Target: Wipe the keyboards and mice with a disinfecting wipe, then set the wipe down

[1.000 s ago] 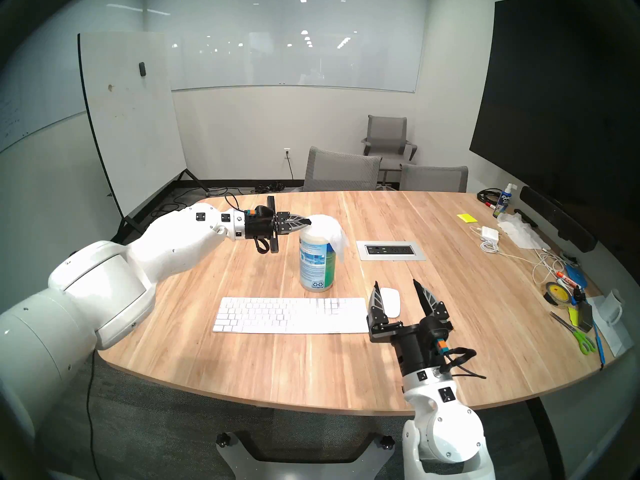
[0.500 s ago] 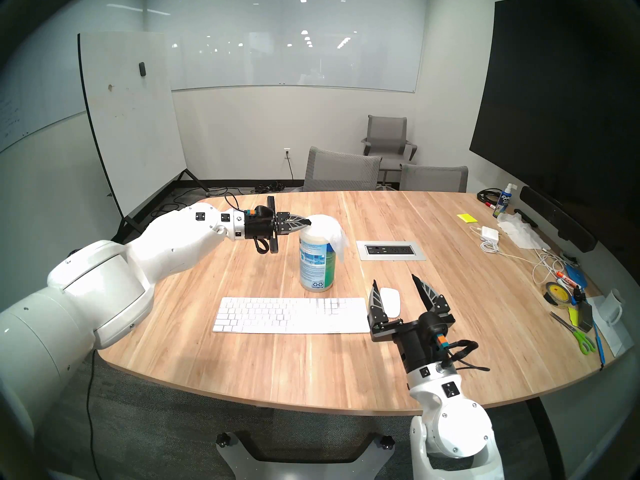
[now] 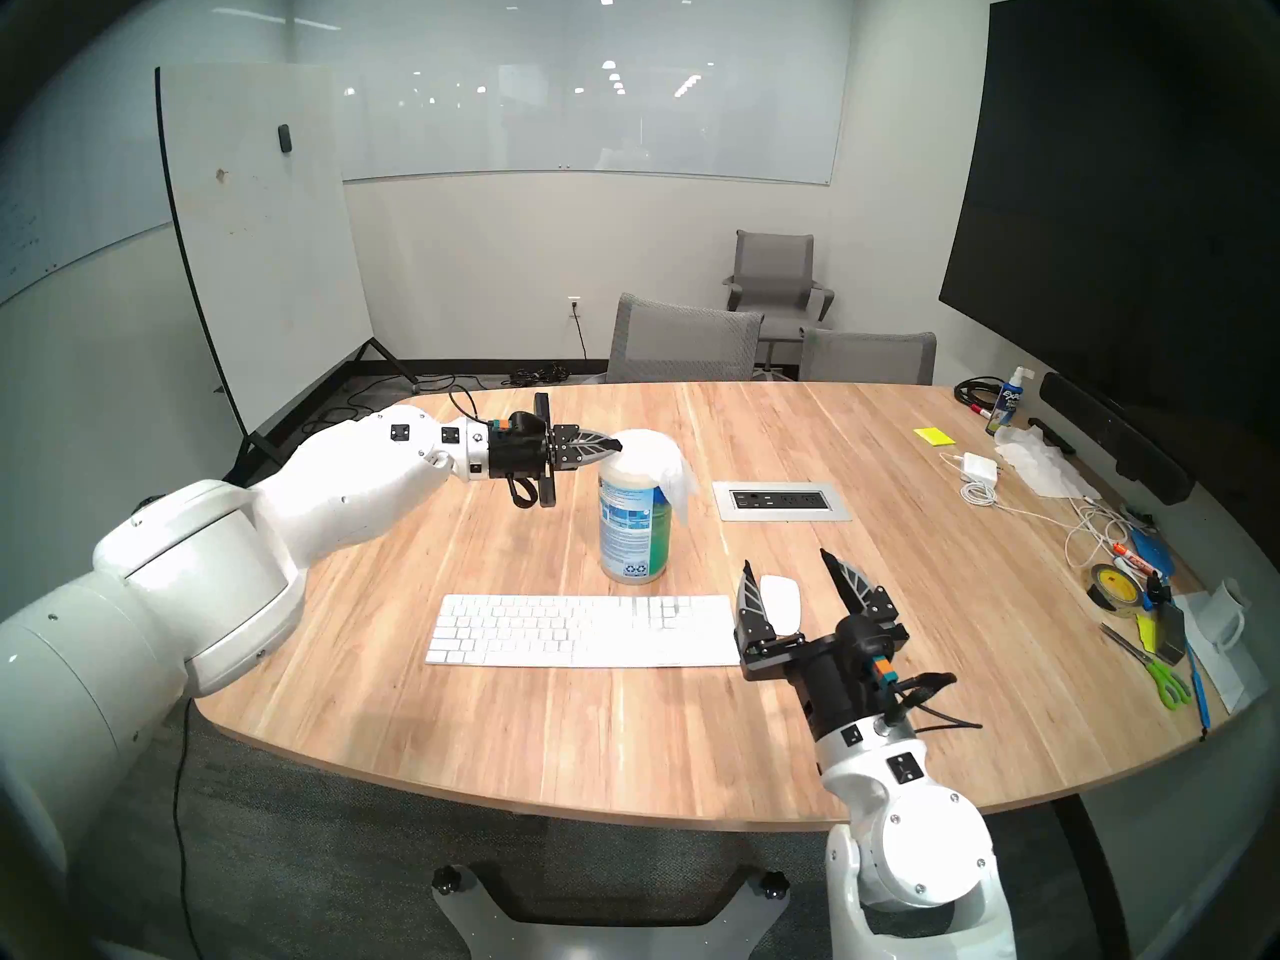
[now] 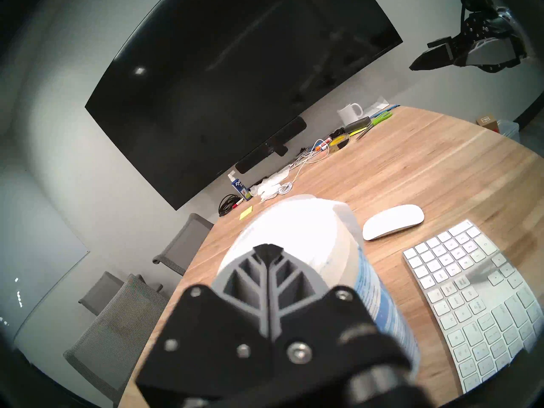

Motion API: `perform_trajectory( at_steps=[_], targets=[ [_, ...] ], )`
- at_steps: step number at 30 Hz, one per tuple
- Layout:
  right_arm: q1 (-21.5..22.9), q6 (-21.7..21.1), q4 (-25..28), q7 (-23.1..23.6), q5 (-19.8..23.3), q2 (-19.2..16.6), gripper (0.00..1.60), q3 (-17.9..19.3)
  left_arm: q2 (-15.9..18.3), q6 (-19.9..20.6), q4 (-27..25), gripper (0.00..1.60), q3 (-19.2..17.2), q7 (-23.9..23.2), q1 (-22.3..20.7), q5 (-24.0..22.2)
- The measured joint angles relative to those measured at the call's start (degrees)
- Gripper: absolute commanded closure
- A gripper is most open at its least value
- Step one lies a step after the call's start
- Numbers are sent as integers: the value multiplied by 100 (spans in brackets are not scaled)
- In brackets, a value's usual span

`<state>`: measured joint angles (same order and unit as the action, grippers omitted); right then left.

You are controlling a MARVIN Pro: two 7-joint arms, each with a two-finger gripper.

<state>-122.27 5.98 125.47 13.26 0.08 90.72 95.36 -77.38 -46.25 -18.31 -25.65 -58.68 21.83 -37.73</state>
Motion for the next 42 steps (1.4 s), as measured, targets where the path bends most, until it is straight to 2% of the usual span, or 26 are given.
perform_trajectory(
  at_steps=[22, 42],
  targets=[
    [-145, -808, 447, -268, -329, 109, 0, -120, 41, 0, -25, 160, 333, -1, -44, -325],
    [-213, -1273, 673, -450, -557, 220, 0, -224, 71, 0, -44, 160, 609, 0, -85, -591]
  ],
)
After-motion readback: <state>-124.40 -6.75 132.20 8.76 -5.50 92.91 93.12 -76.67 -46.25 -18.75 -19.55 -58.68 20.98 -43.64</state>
